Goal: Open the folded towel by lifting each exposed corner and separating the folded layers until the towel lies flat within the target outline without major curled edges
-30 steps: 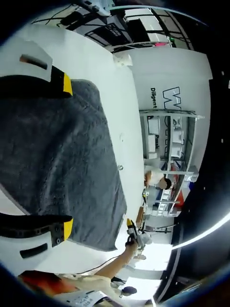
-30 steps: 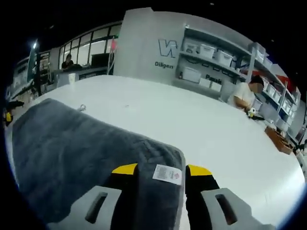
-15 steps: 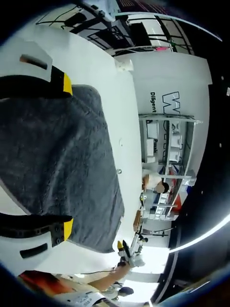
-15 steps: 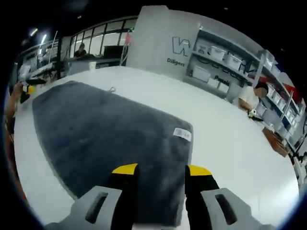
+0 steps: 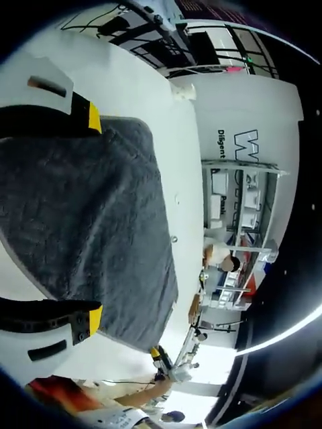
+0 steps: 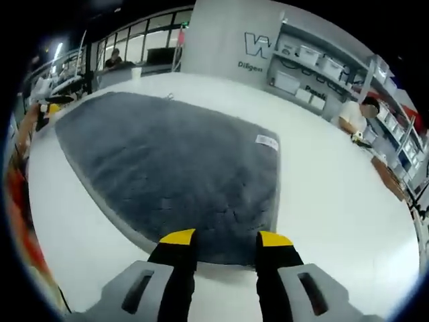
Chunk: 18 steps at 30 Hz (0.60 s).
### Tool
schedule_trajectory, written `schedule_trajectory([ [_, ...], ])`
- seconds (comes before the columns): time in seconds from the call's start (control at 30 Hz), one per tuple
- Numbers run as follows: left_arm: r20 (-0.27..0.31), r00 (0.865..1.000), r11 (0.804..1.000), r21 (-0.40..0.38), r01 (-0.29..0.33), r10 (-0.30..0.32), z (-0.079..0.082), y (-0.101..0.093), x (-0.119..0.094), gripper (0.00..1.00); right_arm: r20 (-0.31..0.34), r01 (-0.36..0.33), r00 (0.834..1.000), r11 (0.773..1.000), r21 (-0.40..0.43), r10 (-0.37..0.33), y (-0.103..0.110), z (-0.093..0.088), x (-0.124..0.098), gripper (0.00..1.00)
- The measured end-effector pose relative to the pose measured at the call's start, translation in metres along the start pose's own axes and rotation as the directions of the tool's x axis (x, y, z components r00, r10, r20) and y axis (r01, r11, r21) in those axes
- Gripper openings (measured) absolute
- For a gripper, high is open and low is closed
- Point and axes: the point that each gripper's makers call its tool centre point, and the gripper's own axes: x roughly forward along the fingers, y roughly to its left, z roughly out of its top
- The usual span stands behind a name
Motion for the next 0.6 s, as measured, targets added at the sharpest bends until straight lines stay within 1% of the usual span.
schedule_trajectory([
  [0.07,-0.002,1.000,1.000,-0.013,0.000,0.000,-0.002,0.001,-0.002,1.00,0.001,0.002,1.000,1.000,0.013,-0.002,0.000,-0.004,-0.003,0.26],
  [0.17,-0.007,1.000,1.000,-0.022,-0.013,0.013,-0.005,0.004,-0.005,1.00,0.018,-0.011,1.000,0.999,0.049,0.010,0.003,-0.010,-0.005,0.26],
  [0.27,-0.026,0.999,0.999,-0.021,-0.031,0.030,-0.011,0.008,-0.009,1.00,0.062,-0.020,0.998,0.994,0.111,0.013,0.003,-0.013,-0.005,0.26],
  [0.3,-0.028,0.999,0.999,-0.023,-0.034,0.033,-0.012,0.009,-0.010,1.00,0.066,-0.022,0.998,0.993,0.118,0.015,0.004,-0.013,-0.005,0.27],
  [0.4,-0.023,0.999,0.998,-0.039,-0.043,0.042,-0.012,0.011,-0.014,1.00,0.115,-0.036,0.993,0.983,0.178,0.015,0.001,-0.016,-0.003,0.28],
  [0.47,-0.024,0.999,0.998,-0.038,-0.048,0.047,-0.013,0.011,-0.016,1.00,0.140,-0.044,0.990,0.981,0.189,0.017,0.001,-0.016,-0.003,0.28],
  [0.6,-0.022,0.998,0.998,-0.039,-0.059,0.058,-0.012,0.013,-0.021,1.00,0.161,-0.046,0.987,0.982,0.185,0.016,0.002,-0.014,-0.003,0.28],
])
